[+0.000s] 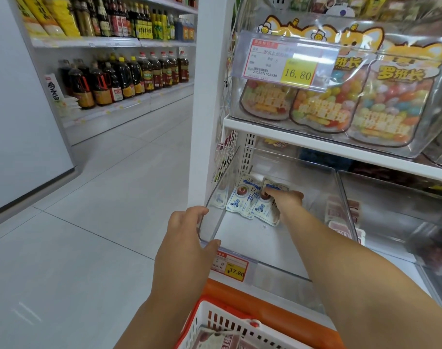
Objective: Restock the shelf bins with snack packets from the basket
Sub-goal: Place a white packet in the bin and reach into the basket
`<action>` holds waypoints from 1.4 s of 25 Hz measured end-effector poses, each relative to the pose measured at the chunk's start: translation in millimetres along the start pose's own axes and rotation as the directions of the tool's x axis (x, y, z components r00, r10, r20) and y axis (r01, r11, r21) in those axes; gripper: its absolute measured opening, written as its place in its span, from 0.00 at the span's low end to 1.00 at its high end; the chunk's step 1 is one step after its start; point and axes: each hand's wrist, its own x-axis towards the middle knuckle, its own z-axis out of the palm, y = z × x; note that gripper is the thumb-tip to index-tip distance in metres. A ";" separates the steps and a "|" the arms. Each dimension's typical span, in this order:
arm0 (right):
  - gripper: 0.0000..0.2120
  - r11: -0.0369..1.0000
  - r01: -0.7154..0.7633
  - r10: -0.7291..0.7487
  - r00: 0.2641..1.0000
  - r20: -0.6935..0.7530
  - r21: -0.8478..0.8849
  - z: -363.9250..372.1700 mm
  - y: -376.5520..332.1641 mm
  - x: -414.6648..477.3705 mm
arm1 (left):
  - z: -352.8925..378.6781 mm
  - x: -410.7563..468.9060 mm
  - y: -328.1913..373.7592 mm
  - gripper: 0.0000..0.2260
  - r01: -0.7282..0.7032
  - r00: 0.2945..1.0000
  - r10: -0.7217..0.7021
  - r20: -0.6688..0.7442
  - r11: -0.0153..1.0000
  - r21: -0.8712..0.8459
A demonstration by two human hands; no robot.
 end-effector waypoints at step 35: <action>0.22 0.413 0.626 -0.071 0.747 0.662 -0.662 -143.6 324.9 -176.6 | 137.1 -201.7 -116.7 0.29 -0.383 0.774 0.020 0.633 0.810 0.443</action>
